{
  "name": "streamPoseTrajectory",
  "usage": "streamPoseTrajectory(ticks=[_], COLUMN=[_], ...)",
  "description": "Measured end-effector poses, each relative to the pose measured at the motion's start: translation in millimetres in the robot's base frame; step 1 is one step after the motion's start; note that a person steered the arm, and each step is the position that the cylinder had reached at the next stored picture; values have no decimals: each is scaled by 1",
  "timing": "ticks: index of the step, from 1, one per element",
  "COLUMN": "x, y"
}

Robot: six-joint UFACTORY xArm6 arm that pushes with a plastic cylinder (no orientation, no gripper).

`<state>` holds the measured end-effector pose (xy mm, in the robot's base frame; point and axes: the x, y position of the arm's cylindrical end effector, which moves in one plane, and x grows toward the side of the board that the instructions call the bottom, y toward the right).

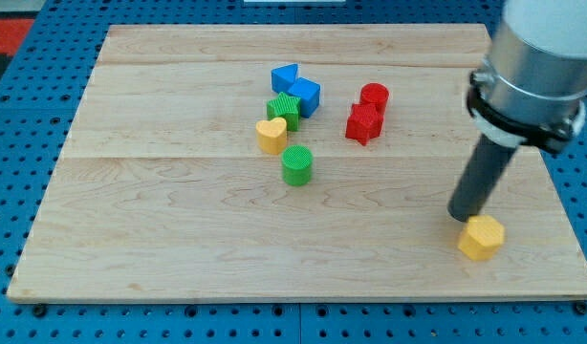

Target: Slightly move the hexagon to the left

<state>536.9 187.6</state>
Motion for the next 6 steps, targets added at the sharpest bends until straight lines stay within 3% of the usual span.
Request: streamPoseTrajectory(ticks=[1, 2, 3, 4, 5, 6], x=[6, -28, 13, 59, 59, 65], y=[-12, -23, 64, 59, -18, -12])
